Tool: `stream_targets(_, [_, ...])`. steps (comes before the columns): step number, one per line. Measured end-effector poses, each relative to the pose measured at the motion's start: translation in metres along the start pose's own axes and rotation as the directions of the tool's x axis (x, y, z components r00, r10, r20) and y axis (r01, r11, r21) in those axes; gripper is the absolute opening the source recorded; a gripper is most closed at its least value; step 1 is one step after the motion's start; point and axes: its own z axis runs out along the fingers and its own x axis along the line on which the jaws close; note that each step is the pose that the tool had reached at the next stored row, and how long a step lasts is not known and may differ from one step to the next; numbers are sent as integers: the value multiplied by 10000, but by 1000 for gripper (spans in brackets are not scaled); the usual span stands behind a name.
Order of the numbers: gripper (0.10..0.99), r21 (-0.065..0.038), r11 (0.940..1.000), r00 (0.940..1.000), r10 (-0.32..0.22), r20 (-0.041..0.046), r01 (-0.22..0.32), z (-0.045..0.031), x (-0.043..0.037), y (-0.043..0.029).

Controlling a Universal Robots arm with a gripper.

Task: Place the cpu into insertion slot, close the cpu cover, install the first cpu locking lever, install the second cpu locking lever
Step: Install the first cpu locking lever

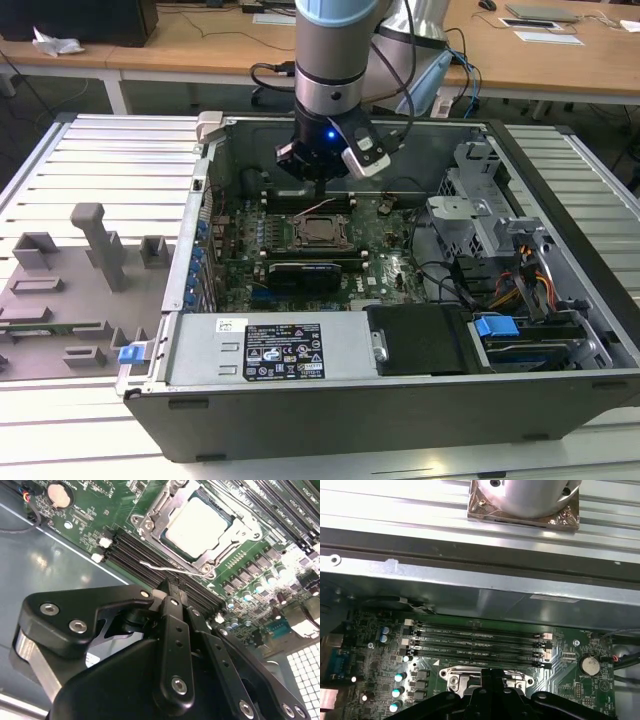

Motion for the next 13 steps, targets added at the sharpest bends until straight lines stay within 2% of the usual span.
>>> stream_targets(5, [106, 0, 10000, 10000, -1, 8, 1, 1, 0, 1])
stream_targets(7, [106, 8, 10000, 10000, -17, 78, 17, 2, 4, 0])
stream_targets(10, [106, 38, 10000, 9992, -92, 394, 91, 10, 19, 0])
stream_targets(12, [106, 69, 9999, 9976, -161, 677, 156, 15, 39, 1])
stream_targets(13, [106, 81, 9998, 9968, -186, 783, 181, 16, 46, 1])
